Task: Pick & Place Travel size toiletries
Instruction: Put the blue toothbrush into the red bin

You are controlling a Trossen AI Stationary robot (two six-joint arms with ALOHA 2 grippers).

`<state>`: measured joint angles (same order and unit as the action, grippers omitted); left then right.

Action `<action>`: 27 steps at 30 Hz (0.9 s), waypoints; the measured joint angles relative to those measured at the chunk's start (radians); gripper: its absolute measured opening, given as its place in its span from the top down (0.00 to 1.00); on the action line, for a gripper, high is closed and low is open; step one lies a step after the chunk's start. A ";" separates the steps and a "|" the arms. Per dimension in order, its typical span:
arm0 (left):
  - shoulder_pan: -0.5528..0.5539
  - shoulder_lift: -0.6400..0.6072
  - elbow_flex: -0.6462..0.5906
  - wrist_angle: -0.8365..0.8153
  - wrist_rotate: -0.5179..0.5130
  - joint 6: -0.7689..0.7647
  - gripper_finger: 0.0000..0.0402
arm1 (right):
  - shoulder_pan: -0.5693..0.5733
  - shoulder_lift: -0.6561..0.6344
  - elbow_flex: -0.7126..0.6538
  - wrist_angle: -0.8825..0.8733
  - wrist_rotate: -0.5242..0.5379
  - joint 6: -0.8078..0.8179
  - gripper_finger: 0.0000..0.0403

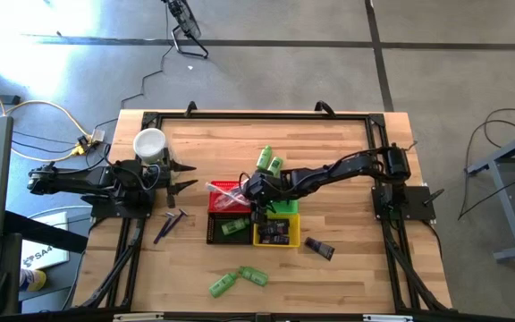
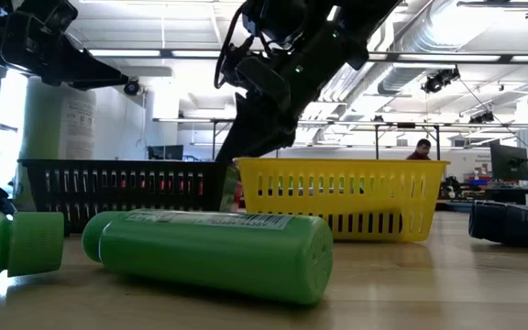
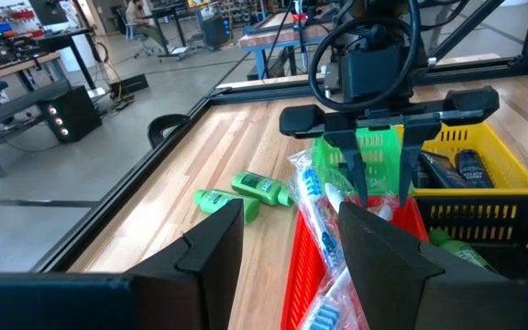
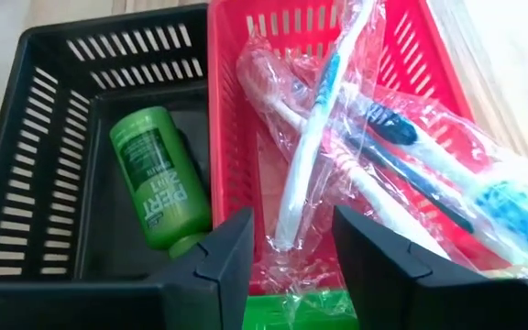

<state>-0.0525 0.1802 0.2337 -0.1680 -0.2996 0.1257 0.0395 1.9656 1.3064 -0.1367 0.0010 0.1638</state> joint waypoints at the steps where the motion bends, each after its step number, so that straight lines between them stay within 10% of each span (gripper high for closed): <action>1: 0.000 0.000 0.000 0.000 0.000 0.000 0.56 | 0.000 0.000 0.000 -0.001 0.000 0.000 0.66; 27: 0.000 0.000 0.001 0.000 0.000 0.000 0.56 | 0.014 -0.030 0.000 -0.050 0.071 -0.027 0.99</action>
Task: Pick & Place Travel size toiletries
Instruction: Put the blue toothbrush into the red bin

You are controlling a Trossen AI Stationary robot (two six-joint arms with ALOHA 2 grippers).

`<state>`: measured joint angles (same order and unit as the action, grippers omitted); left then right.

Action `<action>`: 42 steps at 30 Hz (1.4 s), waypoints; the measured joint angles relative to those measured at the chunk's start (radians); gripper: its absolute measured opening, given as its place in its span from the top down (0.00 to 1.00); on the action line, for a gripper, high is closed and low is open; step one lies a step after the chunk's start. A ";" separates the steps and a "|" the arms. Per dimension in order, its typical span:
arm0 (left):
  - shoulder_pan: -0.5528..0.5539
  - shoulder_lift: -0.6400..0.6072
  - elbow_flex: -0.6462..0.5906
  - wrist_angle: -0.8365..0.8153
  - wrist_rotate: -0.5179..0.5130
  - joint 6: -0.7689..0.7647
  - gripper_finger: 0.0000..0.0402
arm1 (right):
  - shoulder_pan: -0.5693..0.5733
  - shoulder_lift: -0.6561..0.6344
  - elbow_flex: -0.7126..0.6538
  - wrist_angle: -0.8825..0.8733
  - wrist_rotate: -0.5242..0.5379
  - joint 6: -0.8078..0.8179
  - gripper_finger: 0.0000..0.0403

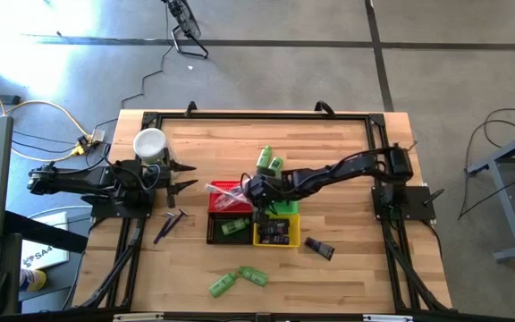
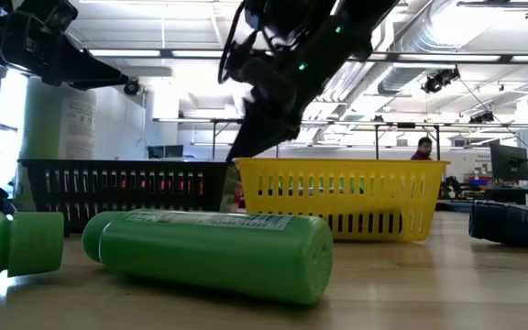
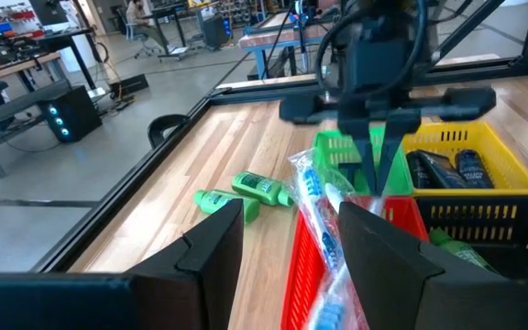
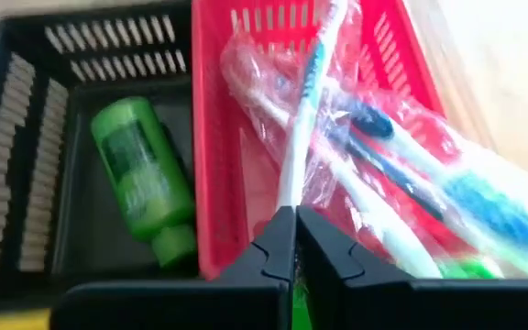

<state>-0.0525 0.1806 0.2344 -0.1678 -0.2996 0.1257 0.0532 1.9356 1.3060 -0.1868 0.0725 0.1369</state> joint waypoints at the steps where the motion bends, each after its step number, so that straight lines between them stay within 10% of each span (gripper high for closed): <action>1: 0.000 0.000 0.000 0.000 0.000 0.000 0.56 | 0.002 -0.013 0.000 -0.010 0.005 -0.009 0.99; 16: 0.000 0.000 0.000 0.000 0.000 0.000 0.56 | 0.006 -0.270 0.000 -0.423 -0.156 0.016 0.99; 42: 0.000 0.000 0.000 0.000 0.000 0.000 0.56 | -0.024 -0.262 0.000 -0.401 -0.234 0.022 0.99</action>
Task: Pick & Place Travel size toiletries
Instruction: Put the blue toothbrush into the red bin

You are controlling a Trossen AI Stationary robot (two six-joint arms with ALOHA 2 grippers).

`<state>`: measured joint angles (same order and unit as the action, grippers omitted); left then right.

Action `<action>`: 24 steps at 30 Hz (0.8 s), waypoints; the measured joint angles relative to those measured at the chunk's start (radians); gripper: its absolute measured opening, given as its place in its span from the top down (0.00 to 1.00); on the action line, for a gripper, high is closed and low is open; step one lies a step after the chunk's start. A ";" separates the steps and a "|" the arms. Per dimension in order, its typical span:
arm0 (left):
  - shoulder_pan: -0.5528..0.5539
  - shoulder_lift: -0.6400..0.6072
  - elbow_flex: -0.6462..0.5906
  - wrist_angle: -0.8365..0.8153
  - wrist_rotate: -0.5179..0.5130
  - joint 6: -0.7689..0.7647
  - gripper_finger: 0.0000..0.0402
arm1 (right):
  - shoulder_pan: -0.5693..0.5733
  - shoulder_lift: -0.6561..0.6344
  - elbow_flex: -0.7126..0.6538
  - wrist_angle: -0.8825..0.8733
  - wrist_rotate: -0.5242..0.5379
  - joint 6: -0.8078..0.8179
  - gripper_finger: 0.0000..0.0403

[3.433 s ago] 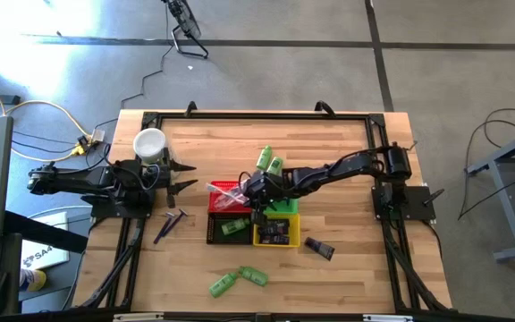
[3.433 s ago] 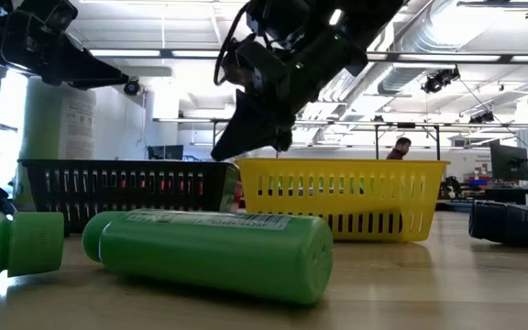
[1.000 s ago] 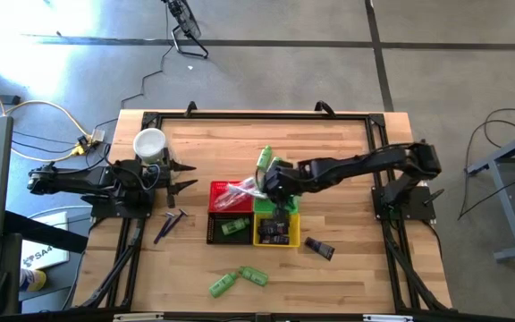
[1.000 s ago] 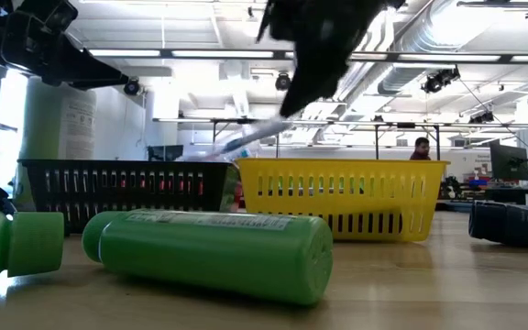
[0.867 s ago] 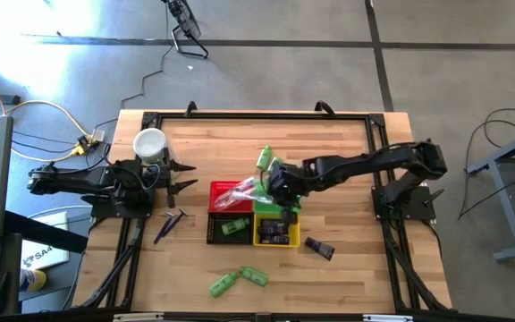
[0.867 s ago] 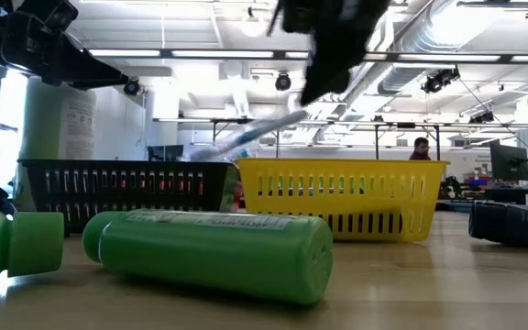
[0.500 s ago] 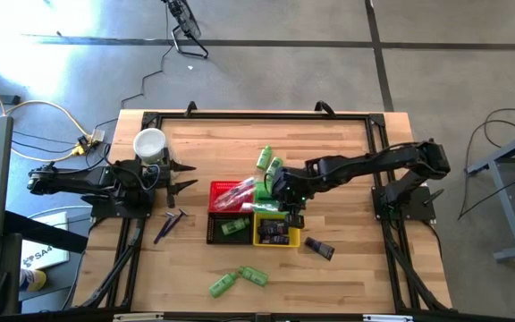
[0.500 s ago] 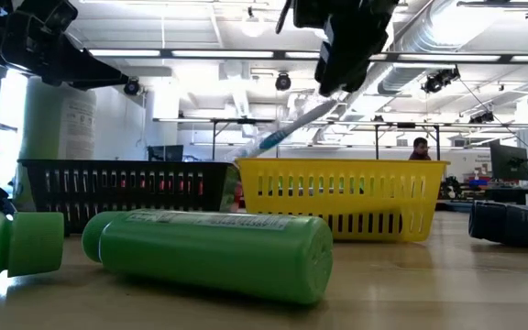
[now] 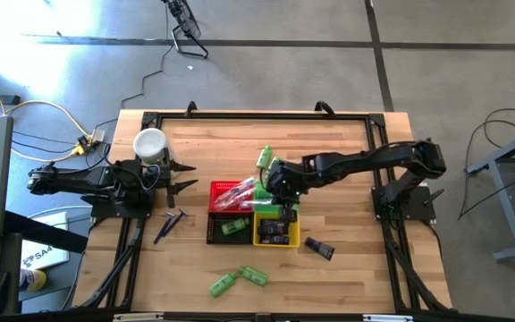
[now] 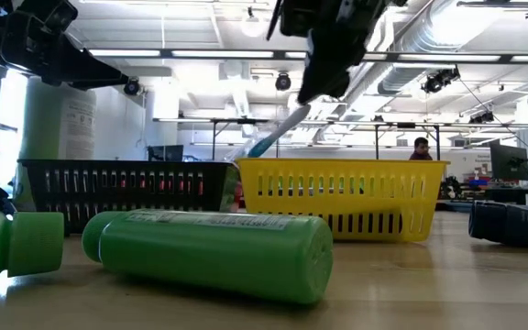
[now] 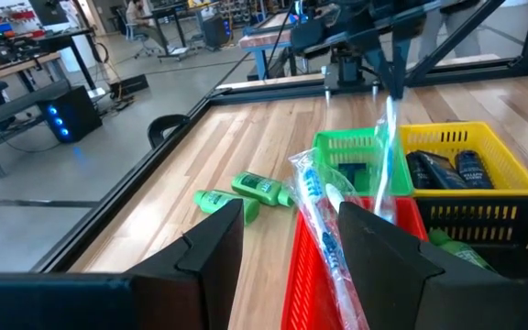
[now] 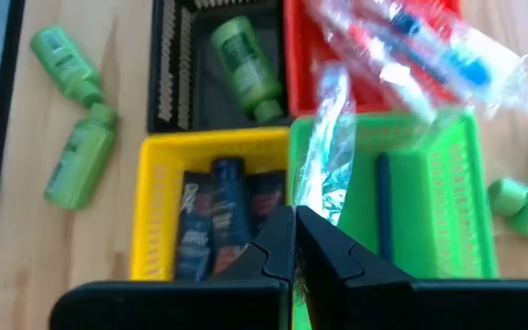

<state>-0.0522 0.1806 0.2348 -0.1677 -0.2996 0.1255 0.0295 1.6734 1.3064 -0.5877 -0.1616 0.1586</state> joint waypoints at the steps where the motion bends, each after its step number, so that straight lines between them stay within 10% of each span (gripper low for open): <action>1: 0.000 0.000 0.000 0.000 0.000 0.000 0.56 | -0.006 0.007 0.000 0.016 -0.007 -0.006 0.99; 24: 0.000 0.000 0.000 -0.005 0.000 0.000 0.56 | -0.066 0.150 0.000 0.208 0.079 -0.113 0.99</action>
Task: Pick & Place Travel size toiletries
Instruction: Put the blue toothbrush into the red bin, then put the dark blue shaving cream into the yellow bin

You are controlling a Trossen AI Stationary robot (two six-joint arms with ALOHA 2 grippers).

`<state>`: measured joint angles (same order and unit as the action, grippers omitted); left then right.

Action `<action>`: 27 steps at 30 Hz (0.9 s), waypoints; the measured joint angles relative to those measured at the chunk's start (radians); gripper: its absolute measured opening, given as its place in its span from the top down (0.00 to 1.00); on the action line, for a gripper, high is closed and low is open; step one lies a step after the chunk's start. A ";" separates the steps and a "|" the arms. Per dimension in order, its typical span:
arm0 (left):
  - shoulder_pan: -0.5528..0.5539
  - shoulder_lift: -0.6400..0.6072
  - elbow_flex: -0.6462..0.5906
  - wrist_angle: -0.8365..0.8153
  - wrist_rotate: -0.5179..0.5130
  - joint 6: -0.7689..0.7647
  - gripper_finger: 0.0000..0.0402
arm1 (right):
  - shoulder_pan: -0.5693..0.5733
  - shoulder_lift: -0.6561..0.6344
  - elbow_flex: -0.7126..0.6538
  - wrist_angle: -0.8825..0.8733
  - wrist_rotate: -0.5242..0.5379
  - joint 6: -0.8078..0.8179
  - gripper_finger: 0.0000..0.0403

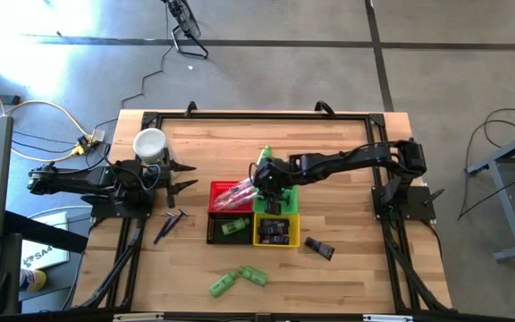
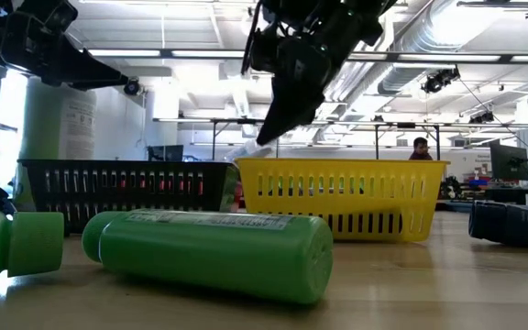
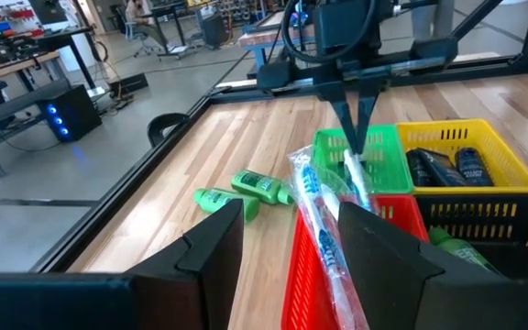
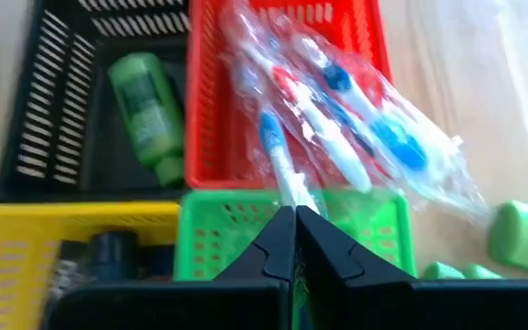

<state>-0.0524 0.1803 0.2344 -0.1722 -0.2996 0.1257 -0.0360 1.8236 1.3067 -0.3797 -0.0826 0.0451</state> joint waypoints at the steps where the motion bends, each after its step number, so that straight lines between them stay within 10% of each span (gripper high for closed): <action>1: 0.000 0.000 0.000 -0.002 0.000 0.000 0.56 | 0.000 0.000 0.000 0.004 -0.004 0.000 0.99; 27: 0.000 0.000 0.000 -0.003 0.000 0.000 0.56 | 0.016 -0.177 0.000 -0.026 0.213 -0.020 0.66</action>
<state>-0.0521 0.1803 0.2344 -0.1753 -0.3000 0.1257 -0.0196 1.6467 1.3071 -0.4052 0.1307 0.0256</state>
